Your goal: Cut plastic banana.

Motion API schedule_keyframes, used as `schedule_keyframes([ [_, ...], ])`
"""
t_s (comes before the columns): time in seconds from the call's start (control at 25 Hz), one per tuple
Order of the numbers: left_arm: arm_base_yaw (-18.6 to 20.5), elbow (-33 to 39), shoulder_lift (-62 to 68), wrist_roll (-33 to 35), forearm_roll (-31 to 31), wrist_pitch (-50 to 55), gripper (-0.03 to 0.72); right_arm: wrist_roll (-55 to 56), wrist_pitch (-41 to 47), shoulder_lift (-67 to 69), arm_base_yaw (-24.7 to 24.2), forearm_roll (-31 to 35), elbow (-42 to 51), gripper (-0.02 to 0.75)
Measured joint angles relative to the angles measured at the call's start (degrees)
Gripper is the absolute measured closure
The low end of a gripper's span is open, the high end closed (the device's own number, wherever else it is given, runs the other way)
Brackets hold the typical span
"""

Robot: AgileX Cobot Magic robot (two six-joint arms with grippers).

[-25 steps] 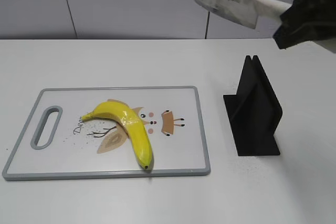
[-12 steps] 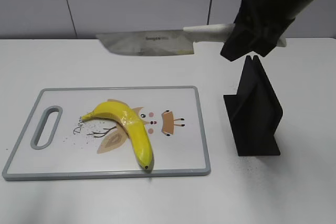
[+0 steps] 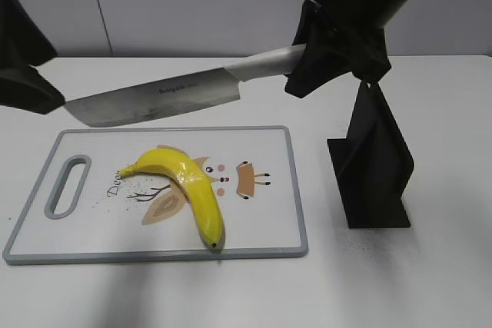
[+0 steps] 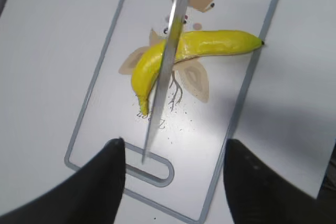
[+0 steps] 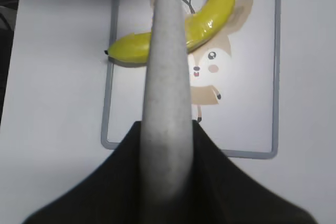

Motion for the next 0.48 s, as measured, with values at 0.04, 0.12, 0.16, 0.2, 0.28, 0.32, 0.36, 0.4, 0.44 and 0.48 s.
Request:
schedule_keyframes([
  [0.04, -0.1, -0.5, 2.0, 0.8, 0.0, 0.0, 0.116, -1.0, 0.1, 0.2, 0.0, 0.7, 0.0, 0.570],
  [0.12, -0.1, -1.0, 5.4, 2.2, 0.0, -0.2, 0.116, -2.2, 0.2, 0.7, 0.0, 1.4, 0.0, 0.570],
  [0.16, -0.1, -1.0, 7.1, 2.5, 0.0, -0.4, 0.116, -2.5, 0.2, 1.0, 0.0, 1.6, 0.0, 0.570],
  [0.2, -0.1, -1.0, 8.6, 2.7, 0.0, -0.7, 0.116, -2.6, 0.2, 1.4, 0.0, 1.8, 0.0, 0.570],
  [0.28, -0.1, -1.0, 11.1, 2.9, 0.0, -1.9, 0.117, -2.7, 0.2, 1.8, 0.0, 2.2, 0.0, 0.570],
  [0.32, -0.1, -1.0, 12.2, 2.9, 0.1, -2.5, 0.124, -2.7, 0.2, 2.1, 0.0, 2.5, 0.0, 0.570],
  [0.36, -0.1, -1.0, 13.2, 2.9, 0.1, -2.9, 0.149, -2.7, 0.2, 2.4, 0.0, 2.7, 0.0, 0.570],
  [0.4, -0.1, -1.0, 14.0, 3.0, 0.1, -3.1, 0.205, -2.8, 0.1, 2.5, 0.0, 2.6, 0.0, 0.570],
  [0.44, -0.1, -1.0, 14.6, 3.1, 0.1, -3.1, 0.298, -2.8, -0.3, 2.8, 0.0, 2.7, 0.0, 0.570],
  [0.48, -0.1, -1.0, 15.2, 3.1, 0.1, -3.2, 0.401, -2.8, -0.7, 3.1, 0.0, 2.7, 0.0, 0.570],
])
